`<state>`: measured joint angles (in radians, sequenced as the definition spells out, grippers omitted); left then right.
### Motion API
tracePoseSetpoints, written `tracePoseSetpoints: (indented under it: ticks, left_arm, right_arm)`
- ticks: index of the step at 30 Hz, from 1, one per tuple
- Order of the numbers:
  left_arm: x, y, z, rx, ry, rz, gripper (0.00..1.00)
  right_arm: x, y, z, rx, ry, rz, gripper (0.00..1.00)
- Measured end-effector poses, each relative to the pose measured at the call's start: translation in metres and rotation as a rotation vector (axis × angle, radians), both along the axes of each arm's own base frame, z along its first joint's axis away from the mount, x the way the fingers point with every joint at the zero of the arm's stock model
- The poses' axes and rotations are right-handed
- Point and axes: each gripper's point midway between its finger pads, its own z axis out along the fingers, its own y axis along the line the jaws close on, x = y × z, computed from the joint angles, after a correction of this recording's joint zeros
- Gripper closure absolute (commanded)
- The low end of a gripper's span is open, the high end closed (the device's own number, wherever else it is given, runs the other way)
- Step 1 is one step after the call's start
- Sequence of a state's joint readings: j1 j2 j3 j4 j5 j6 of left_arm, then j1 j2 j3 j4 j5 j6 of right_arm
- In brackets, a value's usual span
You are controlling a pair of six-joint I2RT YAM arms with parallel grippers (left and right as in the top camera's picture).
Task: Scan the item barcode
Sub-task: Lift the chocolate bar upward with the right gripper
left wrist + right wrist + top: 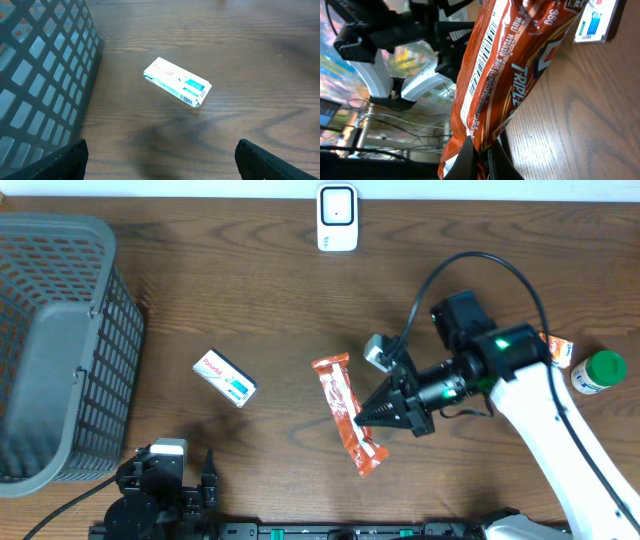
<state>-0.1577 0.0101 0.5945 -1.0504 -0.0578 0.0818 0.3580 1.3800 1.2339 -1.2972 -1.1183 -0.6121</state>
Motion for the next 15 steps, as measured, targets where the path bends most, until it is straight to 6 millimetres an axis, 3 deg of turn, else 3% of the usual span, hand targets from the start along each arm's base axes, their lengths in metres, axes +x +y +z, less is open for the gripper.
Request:
tracePoseSetpoints:
  ticks: [4,9,12,15]
  left_arm:
    - [0.000,0.000,0.000,0.000,0.000,0.000,0.07]
    - [0.000,0.000,0.000,0.000,0.000,0.000,0.07]
    - [0.000,0.000,0.000,0.000,0.000,0.000,0.07]
    - [0.000,0.000,0.000,0.000,0.000,0.000,0.07]
  right_arm:
    - [-0.008,-0.004,0.013,0.009,-0.035,-0.014,0.99]
    - [-0.006,-0.005,0.010,-0.022,-0.037,-0.037,0.99]
    - [0.010,-0.007,0.001,-0.085,-0.081,-0.086,0.99]
    - [0.041,-0.012,-0.013,-0.191,-0.167,-0.189,0.99]
